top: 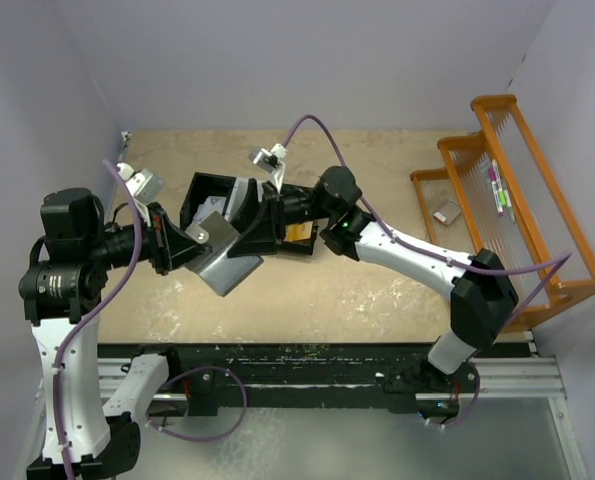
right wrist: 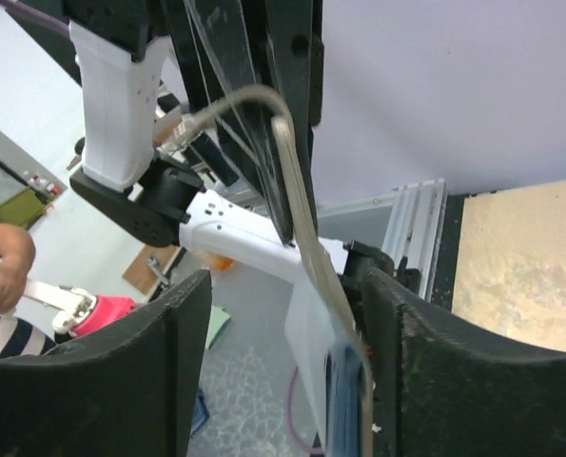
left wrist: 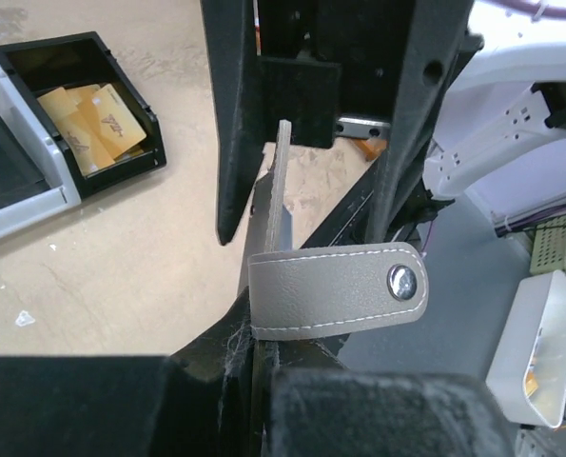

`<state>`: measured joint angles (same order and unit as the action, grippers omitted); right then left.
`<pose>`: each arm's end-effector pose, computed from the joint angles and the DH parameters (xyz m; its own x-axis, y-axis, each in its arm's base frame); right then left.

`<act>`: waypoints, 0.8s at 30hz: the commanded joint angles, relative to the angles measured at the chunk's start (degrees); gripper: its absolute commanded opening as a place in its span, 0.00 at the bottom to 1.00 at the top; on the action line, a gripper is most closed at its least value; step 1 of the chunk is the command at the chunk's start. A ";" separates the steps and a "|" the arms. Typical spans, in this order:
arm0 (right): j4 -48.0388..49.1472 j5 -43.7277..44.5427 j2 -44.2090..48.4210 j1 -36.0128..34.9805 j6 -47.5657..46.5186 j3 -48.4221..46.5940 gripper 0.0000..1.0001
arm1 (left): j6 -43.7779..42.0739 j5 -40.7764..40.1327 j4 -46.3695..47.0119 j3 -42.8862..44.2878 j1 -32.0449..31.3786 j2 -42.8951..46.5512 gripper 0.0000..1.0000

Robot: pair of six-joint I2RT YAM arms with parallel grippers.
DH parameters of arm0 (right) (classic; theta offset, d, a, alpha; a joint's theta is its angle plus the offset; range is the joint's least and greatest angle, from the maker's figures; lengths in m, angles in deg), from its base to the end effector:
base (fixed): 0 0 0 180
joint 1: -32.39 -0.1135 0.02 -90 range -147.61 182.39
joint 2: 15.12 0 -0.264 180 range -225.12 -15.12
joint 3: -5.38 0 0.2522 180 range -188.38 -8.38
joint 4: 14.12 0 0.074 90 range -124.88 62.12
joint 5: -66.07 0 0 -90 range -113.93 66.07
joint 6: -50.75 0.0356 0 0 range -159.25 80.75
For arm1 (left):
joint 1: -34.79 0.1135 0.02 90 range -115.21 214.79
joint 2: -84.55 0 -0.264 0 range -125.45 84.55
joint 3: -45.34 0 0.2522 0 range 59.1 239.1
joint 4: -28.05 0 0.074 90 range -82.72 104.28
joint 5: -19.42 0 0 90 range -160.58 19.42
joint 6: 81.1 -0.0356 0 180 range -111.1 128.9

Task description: Take the credit cards out of the card holder

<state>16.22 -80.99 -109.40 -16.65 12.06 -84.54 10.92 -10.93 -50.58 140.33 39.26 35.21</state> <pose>0.2233 0.3028 0.3985 -0.5270 0.0403 -0.8489 -0.7900 -0.3915 0.4719 0.1035 -0.0227 0.4440 -0.5664 -0.0621 -0.8218 0.6628 0.5583 -0.4990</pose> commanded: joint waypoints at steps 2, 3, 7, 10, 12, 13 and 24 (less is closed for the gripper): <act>14.65 -2.16 4.78 1.74 7.61 7.77 0.74 | 9.11 2.30 5.97 2.47 0.01 -0.91 0.00; 14.51 -1.94 5.86 1.71 7.13 9.05 0.75 | 9.84 2.98 6.16 2.64 0.01 -1.35 0.00; 13.92 -0.68 9.56 1.75 5.31 13.95 0.73 | 12.24 5.03 7.03 3.32 0.10 -3.11 0.00; 13.25 0.19 11.44 1.75 4.13 16.40 0.66 | 13.36 6.54 7.80 3.16 0.44 -3.80 0.00; 13.28 0.62 12.19 1.75 3.62 17.52 0.63 | 13.69 6.68 8.03 3.28 0.53 -4.00 0.00; 13.49 1.02 12.52 1.75 3.48 17.98 0.62 | 13.71 6.83 8.08 3.24 0.54 -4.08 0.00; 8.81 5.05 14.48 1.75 -1.67 20.56 0.51 | 14.31 7.42 8.49 3.98 0.72 -5.61 0.00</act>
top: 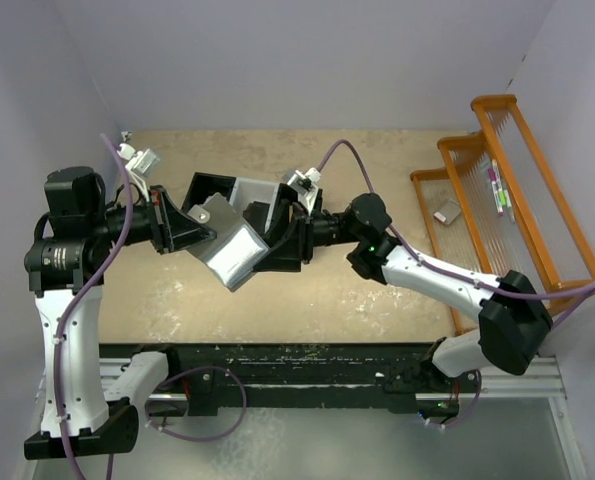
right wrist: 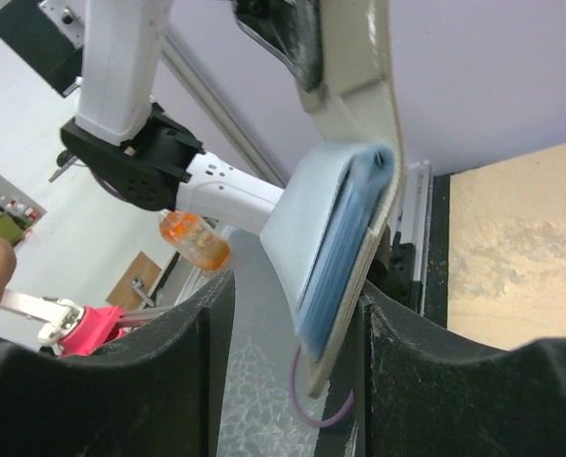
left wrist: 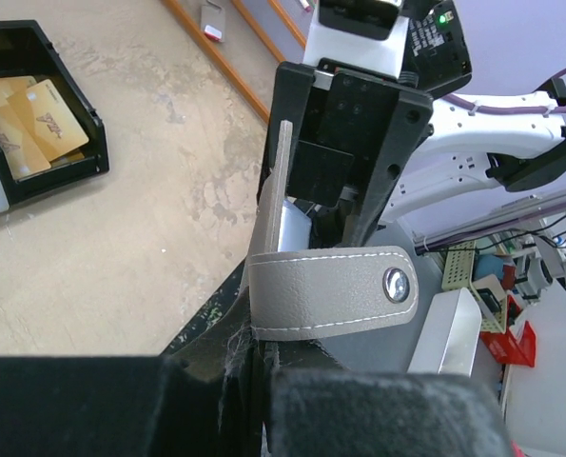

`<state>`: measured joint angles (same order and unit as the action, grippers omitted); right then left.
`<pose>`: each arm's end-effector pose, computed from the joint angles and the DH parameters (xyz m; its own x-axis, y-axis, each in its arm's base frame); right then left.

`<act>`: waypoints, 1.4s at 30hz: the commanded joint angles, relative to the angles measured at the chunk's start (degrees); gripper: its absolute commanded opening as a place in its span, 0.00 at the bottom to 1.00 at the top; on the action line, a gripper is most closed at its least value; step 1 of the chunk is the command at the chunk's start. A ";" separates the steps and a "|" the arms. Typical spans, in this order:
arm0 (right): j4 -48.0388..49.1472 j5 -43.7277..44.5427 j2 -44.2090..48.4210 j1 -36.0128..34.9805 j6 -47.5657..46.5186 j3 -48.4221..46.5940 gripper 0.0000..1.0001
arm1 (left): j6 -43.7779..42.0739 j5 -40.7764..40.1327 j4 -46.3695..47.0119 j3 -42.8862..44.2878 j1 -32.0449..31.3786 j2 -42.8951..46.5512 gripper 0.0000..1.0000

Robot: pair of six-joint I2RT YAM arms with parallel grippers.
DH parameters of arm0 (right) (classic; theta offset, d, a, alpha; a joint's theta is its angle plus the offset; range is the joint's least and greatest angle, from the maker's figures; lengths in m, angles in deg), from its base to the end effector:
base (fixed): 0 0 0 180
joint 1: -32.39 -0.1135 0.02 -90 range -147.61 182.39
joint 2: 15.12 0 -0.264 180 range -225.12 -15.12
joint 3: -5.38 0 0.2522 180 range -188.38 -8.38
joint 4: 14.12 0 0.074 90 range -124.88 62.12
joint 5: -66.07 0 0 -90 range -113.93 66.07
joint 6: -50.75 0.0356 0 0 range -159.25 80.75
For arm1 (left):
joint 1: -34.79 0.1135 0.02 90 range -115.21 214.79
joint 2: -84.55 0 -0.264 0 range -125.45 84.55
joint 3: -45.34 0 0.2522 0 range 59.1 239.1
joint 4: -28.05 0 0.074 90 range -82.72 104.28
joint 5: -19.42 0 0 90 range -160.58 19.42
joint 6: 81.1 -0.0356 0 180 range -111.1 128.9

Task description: Take the credit cards out of the card holder

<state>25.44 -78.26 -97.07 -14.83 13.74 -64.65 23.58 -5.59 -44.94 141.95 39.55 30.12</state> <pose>0.1919 0.2499 0.3668 -0.5424 0.0994 -0.8342 -0.8035 -0.3515 0.4805 0.1320 -0.0214 0.4520 -0.6814 -0.1643 -0.7132 0.5870 0.4593 -0.6667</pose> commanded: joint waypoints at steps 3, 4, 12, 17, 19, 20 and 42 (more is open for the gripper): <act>-2.21 2.79 2.54 -0.06 -4.93 1.13 0.52 | 2.33 2.72 3.38 2.48 0.52 -1.23 0.00; -3.27 2.89 2.66 -0.06 -5.59 1.16 0.53 | 2.51 2.90 3.59 2.50 0.63 -1.40 0.00; -7.96 8.26 2.79 -0.06 -10.44 -0.71 0.49 | 3.61 4.12 4.35 2.10 0.87 -2.42 0.00; -14.30 13.35 3.95 -0.15 -15.72 -3.95 0.34 | 4.02 4.53 4.38 1.89 0.95 -2.52 0.00; -16.18 14.70 4.37 -0.23 -17.12 -4.85 0.29 | 4.15 4.69 4.46 1.88 0.96 -2.52 0.00; -16.85 15.64 4.58 -0.31 -17.63 -5.14 0.28 | 4.28 4.82 4.46 1.88 0.96 -2.58 0.00; -24.04 29.40 2.83 -5.95 -21.26 -14.15 0.40 | 3.90 9.75 3.40 0.55 0.96 -2.26 0.00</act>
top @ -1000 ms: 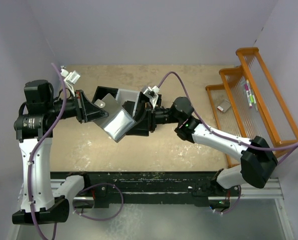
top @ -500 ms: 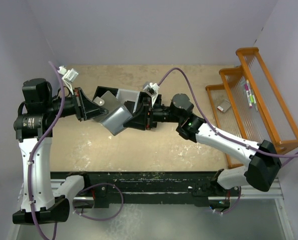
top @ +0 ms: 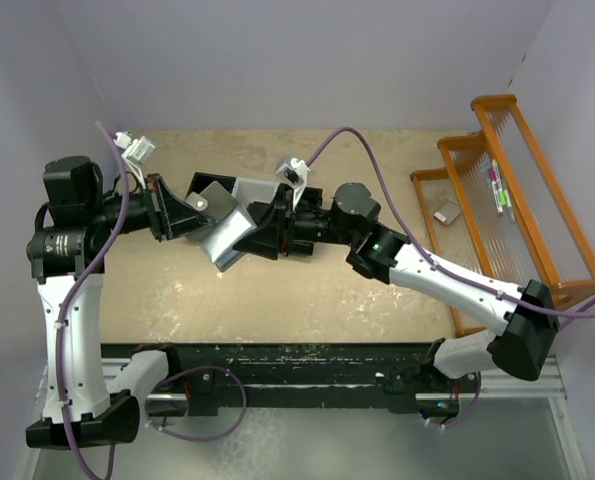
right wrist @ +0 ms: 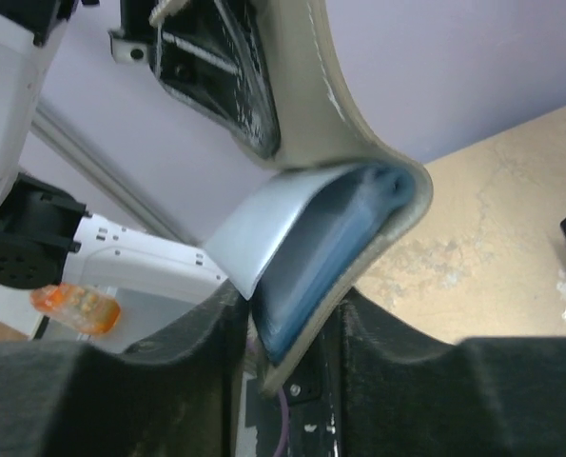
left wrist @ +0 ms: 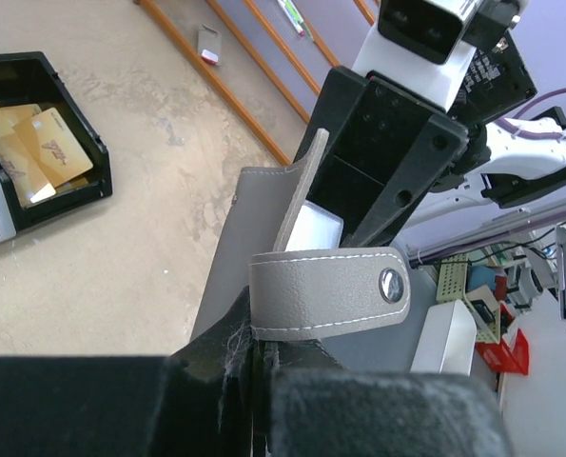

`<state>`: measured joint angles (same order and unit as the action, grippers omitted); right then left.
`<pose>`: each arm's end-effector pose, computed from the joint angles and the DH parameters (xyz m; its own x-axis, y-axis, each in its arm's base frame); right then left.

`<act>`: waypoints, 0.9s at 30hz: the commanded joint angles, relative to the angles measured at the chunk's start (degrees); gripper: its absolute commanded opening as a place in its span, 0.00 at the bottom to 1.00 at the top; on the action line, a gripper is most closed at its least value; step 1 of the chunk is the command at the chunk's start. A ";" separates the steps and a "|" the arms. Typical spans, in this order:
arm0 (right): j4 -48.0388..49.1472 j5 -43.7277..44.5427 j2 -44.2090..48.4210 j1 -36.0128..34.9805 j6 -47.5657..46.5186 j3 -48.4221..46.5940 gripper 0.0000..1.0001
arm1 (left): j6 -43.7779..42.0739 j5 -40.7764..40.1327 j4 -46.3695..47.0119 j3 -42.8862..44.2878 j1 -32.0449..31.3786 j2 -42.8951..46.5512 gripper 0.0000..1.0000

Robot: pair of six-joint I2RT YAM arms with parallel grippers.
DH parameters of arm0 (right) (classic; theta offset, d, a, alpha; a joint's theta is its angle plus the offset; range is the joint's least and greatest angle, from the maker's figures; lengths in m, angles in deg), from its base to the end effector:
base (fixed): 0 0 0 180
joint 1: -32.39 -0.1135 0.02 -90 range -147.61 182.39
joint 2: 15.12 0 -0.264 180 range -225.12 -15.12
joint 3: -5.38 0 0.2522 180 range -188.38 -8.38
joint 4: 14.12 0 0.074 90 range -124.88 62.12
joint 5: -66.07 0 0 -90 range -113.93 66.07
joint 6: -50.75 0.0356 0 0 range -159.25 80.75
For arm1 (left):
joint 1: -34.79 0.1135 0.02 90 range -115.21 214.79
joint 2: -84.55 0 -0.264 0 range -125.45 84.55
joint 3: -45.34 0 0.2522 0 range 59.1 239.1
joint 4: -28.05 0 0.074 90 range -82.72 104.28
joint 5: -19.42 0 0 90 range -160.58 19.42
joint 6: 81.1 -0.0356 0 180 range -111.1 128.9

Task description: Take the credit cards out of the card holder

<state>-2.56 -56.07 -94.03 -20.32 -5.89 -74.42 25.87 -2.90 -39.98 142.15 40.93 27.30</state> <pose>0.1807 0.2685 0.3989 -0.4344 0.1981 -0.8787 -0.8974 -0.0110 0.4412 0.1512 -0.0169 0.4544 -0.6775 -0.1844 -0.7121 0.5961 0.4295 -0.6784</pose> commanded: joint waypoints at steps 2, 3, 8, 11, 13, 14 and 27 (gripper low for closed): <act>3.80 9.00 -0.56 -0.47 -1.64 -4.61 0.45 | 1.66 8.05 -1.61 0.25 -0.42 0.64 0.00; 3.96 9.46 -0.68 -0.47 -1.64 -4.62 0.45 | 1.78 8.54 -1.63 0.16 -0.37 0.70 0.00; 3.10 10.62 -2.27 -0.47 -0.88 -6.38 0.55 | 1.69 10.34 -1.80 0.21 -0.42 0.78 0.00; 2.15 11.86 -3.20 -0.43 0.10 -7.19 0.60 | 1.60 11.37 -1.97 0.06 -0.42 0.83 0.00; 2.41 12.05 -3.63 -0.47 0.84 -7.49 0.61 | 0.65 11.67 -2.70 -0.02 -0.42 0.76 0.00; 2.92 11.74 -3.76 -0.45 1.06 -7.52 0.60 | -0.15 11.68 -3.44 0.02 -0.42 0.68 0.00; 12.32 0.49 -4.41 -0.40 11.11 -5.09 0.00 | -19.20 0.40 -15.40 1.45 -0.42 -1.31 0.31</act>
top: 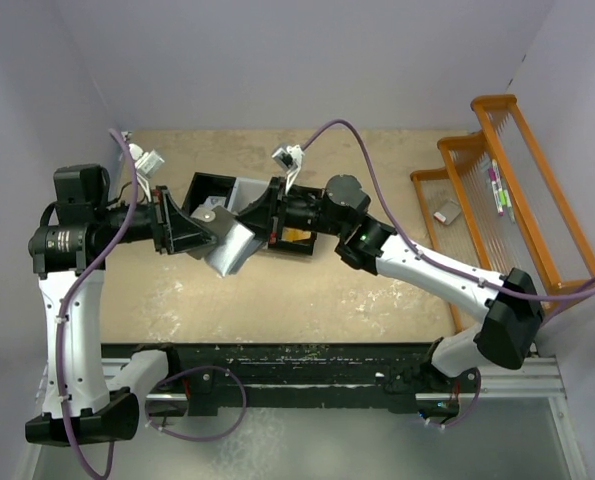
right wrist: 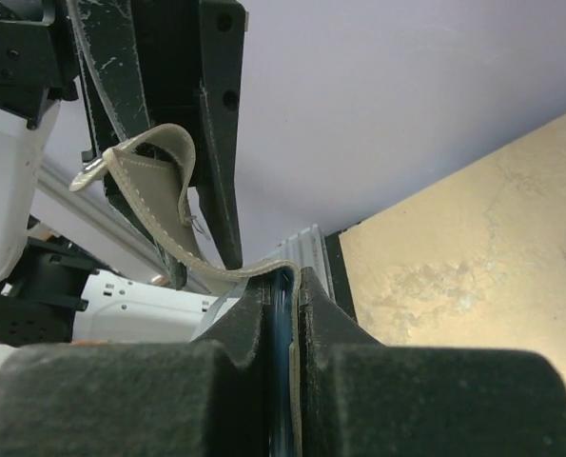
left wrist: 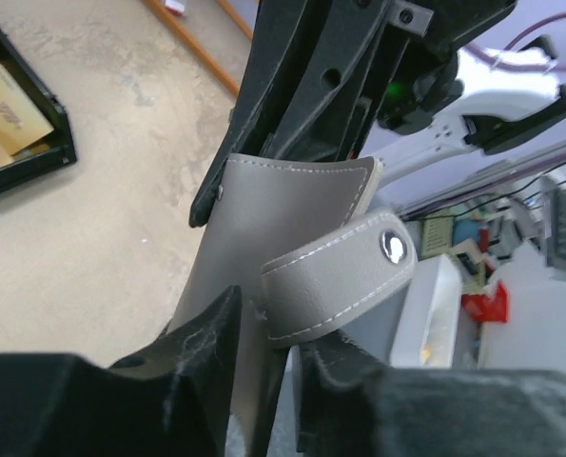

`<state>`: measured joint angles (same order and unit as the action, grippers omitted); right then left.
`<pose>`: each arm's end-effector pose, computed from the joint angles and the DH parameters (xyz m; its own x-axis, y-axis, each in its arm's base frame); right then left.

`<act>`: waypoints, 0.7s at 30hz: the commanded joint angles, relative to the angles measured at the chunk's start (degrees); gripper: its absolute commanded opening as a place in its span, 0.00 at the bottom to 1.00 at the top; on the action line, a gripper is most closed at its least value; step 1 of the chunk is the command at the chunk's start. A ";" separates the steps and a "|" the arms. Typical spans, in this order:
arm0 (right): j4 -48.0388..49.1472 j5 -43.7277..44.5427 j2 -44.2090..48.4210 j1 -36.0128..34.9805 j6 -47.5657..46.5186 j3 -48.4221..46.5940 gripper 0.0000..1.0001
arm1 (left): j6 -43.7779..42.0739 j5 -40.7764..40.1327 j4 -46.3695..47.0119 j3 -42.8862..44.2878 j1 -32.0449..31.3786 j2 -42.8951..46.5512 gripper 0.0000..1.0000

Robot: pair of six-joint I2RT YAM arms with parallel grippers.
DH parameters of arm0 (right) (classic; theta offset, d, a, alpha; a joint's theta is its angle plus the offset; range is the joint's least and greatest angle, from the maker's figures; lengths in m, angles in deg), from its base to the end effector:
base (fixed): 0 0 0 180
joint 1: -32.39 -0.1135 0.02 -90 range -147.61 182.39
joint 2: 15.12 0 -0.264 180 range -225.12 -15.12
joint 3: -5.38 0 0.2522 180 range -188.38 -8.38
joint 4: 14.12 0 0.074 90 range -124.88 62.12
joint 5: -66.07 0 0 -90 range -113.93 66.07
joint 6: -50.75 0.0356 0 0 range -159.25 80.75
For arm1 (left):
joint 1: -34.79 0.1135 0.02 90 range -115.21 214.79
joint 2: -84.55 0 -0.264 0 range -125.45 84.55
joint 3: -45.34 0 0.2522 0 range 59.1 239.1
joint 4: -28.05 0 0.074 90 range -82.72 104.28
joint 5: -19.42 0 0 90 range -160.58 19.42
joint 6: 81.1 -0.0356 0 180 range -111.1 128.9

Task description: Take the credit cards out of the card holder

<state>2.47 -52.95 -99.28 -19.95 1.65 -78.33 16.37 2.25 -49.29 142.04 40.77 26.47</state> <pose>0.1979 0.2847 0.4034 -0.5113 0.2746 -0.8144 -0.8496 -0.0191 0.5270 0.1462 -0.0189 0.4421 -0.7092 -0.1129 -0.6959 0.6237 0.3596 -0.6940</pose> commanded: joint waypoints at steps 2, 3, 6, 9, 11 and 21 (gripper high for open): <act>4.48 -1.11 0.73 -0.81 3.57 -2.04 0.00 | -12.70 -7.71 -6.16 1.79 -0.26 0.20 0.41; 1.86 0.30 0.34 -0.81 3.52 -2.96 0.00 | -14.10 -9.31 -6.32 1.90 -0.26 0.46 0.45; -9.31 6.65 -1.55 -0.90 1.61 -8.23 0.00 | -18.56 -15.54 -5.34 1.95 -0.26 2.57 0.60; -22.81 14.99 -4.21 -2.07 -0.53 -15.53 0.00 | -19.96 -22.45 0.88 -0.77 -0.26 7.20 0.72; -28.16 19.83 -5.53 -3.27 -1.67 -18.83 0.00 | -21.05 -24.03 4.76 -2.99 -0.31 10.30 0.80; -39.78 36.26 -10.65 -9.44 -2.68 -29.82 0.00 | -23.92 -28.52 9.80 -11.47 -0.27 14.92 0.90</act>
<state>-33.00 -25.91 -109.62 -27.58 -0.45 -103.08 -4.75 -22.03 -45.16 133.91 40.66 40.33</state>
